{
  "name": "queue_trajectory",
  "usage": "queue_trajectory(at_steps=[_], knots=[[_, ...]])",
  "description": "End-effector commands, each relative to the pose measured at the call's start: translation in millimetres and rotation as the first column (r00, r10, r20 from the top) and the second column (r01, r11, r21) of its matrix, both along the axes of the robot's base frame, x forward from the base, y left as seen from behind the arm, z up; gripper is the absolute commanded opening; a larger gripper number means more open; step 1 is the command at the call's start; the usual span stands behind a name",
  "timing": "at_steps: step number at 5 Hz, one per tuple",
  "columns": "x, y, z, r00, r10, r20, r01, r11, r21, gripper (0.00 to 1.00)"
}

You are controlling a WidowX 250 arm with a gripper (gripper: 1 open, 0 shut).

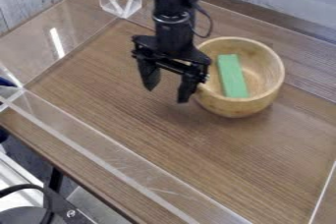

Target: Remove the green block from inside the brown bowl and put it on the table

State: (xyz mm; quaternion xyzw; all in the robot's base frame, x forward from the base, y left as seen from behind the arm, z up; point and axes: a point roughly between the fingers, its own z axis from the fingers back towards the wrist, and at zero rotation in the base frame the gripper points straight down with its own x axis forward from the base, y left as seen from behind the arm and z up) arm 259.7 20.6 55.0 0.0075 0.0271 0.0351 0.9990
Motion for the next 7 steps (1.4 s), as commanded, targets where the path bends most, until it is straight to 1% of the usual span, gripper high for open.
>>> queue_trajectory(at_steps=[1, 2, 3, 4, 5, 6, 7], knots=[[30.9, -15, 12.3, 0.996, -0.047, 0.072, 0.045, 0.999, 0.026, 1.00], [50.0, -19, 5.6, 0.993, -0.061, 0.097, 0.057, 0.998, 0.041, 1.00], [67.8, -19, 1.1, 0.989, -0.066, 0.132, 0.059, 0.997, 0.056, 1.00], [78.6, -22, 5.9, 0.990, -0.050, 0.129, 0.041, 0.997, 0.068, 1.00], [87.8, -24, 8.1, 0.992, -0.032, 0.118, 0.023, 0.997, 0.080, 1.00], [93.0, -26, 8.6, 0.995, -0.014, 0.102, 0.004, 0.996, 0.092, 1.00], [98.4, -28, 5.2, 0.995, -0.014, 0.096, 0.005, 0.996, 0.092, 1.00]])
